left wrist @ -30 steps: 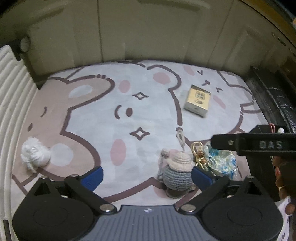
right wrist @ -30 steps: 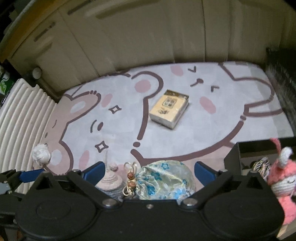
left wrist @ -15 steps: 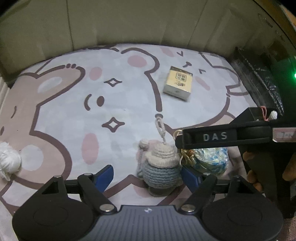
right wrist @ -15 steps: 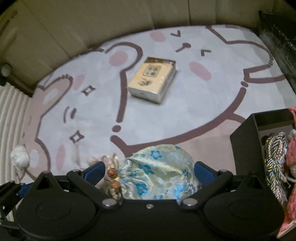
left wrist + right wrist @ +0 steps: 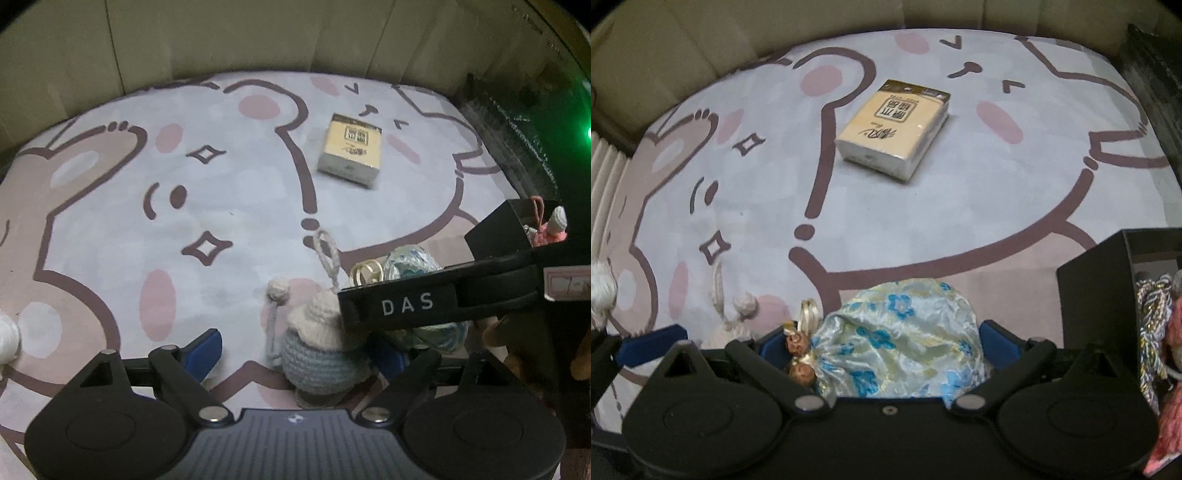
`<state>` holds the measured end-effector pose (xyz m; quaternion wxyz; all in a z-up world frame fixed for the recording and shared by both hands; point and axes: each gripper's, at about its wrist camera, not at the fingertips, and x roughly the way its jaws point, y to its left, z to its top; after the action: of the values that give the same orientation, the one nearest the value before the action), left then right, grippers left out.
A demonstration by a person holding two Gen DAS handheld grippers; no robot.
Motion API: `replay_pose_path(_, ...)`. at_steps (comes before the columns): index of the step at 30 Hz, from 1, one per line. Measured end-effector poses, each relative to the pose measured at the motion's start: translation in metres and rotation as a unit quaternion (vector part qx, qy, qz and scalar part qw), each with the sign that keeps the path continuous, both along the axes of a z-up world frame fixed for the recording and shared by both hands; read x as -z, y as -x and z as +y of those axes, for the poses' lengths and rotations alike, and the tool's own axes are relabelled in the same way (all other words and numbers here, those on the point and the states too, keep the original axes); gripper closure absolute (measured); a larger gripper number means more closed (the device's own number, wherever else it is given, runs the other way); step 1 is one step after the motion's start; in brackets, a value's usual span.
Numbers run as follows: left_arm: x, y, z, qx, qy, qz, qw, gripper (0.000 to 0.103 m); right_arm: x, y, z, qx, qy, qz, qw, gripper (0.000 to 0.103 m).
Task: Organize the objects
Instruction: 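Close the right tool on the blue floral pouch while the left tool closes on the grey crocheted doll, then carry the grey doll in the left tool and the pouch in the right tool over the black box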
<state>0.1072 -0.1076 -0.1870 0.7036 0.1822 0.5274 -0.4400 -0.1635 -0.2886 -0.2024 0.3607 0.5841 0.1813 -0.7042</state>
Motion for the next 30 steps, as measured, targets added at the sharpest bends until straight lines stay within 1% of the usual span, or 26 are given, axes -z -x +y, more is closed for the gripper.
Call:
replay_pose_path(1, 0.001, 0.001, -0.001, 0.003, -0.001, 0.001, 1.0000, 0.019, 0.000, 0.000, -0.001, -0.002, -0.002, 0.002, 1.000, 0.000)
replay_pose_path(3, 0.001, 0.001, -0.004, 0.009, 0.000, 0.013, 0.9999, 0.030, 0.000, -0.001, -0.002, -0.009, -0.004, 0.006, 1.000, 0.001)
replay_pose_path(4, 0.001, 0.002, -0.004, 0.010, 0.002, 0.022, 0.9997, 0.039, -0.001, -0.002, -0.003, -0.011, -0.004, 0.007, 1.000, 0.002)
replay_pose_path(5, 0.000, 0.003, -0.005, 0.012, 0.002, 0.031, 0.9995, 0.046, -0.001, -0.002, -0.004, -0.012, -0.005, 0.009, 1.000, 0.003)
replay_pose_path(7, -0.002, 0.005, -0.006, 0.016, 0.003, 0.031, 0.9994, 0.051, -0.003, -0.002, -0.003, -0.019, -0.004, 0.012, 1.000, 0.006)
replay_pose_path(10, -0.005, 0.007, -0.005, 0.015, -0.006, 0.021, 0.9997, 0.052, -0.007, -0.001, -0.001, -0.022, -0.003, 0.017, 1.000, 0.012)
replay_pose_path(12, -0.006, 0.005, -0.002, 0.007, -0.009, 0.024, 0.9997, 0.052, -0.009, 0.000, 0.000, -0.021, 0.000, 0.016, 1.000, 0.014)
replay_pose_path(14, -0.007, 0.003, 0.002, -0.001, -0.010, 0.023, 0.9997, 0.052, -0.012, 0.001, 0.002, -0.021, 0.003, 0.018, 1.000, 0.018)
replay_pose_path(16, -0.010, 0.001, 0.005, -0.010, -0.009, 0.022, 0.9997, 0.052, -0.015, 0.000, 0.004, -0.020, 0.006, 0.021, 1.000, 0.019)
replay_pose_path(19, -0.016, -0.003, 0.011, -0.025, -0.001, 0.023, 0.9994, 0.052, -0.022, -0.002, 0.006, -0.022, 0.014, 0.023, 0.999, 0.020)
replay_pose_path(30, -0.048, -0.006, 0.037, -0.078, 0.024, 0.007, 0.9967, 0.052, -0.056, -0.013, 0.018, -0.029, 0.046, 0.045, 0.998, 0.020)
